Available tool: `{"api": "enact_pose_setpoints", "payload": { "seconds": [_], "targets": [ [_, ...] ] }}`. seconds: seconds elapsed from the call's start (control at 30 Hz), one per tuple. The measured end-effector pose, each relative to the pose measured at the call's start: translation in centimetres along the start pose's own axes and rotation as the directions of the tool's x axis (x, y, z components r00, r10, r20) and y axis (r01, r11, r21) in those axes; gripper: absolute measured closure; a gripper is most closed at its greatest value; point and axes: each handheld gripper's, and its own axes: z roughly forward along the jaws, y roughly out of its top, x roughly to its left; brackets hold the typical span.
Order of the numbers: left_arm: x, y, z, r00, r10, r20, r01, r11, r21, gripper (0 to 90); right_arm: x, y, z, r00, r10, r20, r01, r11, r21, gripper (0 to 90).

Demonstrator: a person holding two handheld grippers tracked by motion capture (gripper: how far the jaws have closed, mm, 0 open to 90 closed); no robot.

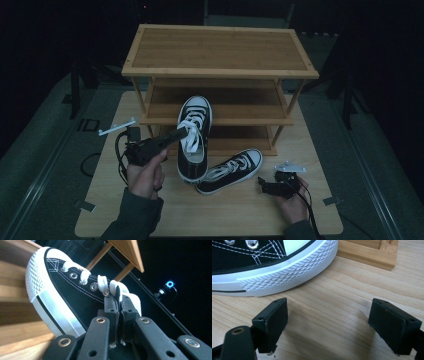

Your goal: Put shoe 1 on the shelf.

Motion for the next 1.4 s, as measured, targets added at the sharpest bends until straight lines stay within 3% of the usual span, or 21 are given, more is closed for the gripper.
{"api": "enact_pose_setpoints", "payload": {
  "seconds": [0.37,0.7,0.97,1.1,1.2,1.27,1.4],
  "targets": [
    [2.4,1.6,3.8,0.9991,0.030,-0.029,-0.032,0.9985,-0.046,86.8,0.0,0.0,0.0,1.0000,0.000,0.000,0.000,1.000,0.000,15.3],
    [4.8,2.7,7.1,0.9995,0.005,-0.030,-0.007,0.9967,-0.081,86.8,0.0,0.0,0.0,1.0000,0.000,-0.001,0.000,1.000,-0.001,15.3],
    [6.3,4.2,9.1,0.9998,0.007,-0.017,-0.009,0.9975,-0.070,86.8,0.0,0.0,0.0,1.0000,-0.001,-0.001,0.001,1.000,-0.002,15.3],
    [6.8,5.0,10.0,0.9995,0.007,-0.029,-0.009,0.9988,-0.048,86.8,0.0,0.0,0.0,1.0000,-0.001,-0.001,0.001,1.000,-0.002,15.3],
    [7.5,5.6,10.5,0.9985,0.033,-0.044,-0.034,0.9992,-0.022,86.8,0.0,0.0,0.0,1.0000,-0.001,-0.001,0.001,1.000,-0.002,15.3],
    [7.5,5.8,10.9,0.9986,-0.020,-0.050,0.018,0.9991,-0.037,86.8,0.0,0.0,0.0,1.0000,-0.001,-0.001,0.001,1.000,-0.002,15.3],
    [8.0,6.2,11.2,0.9980,-0.023,-0.059,0.022,0.9994,-0.027,86.8,0.0,0.0,0.0,1.0000,-0.001,-0.001,0.001,1.000,-0.002,15.3]
  ]
}}
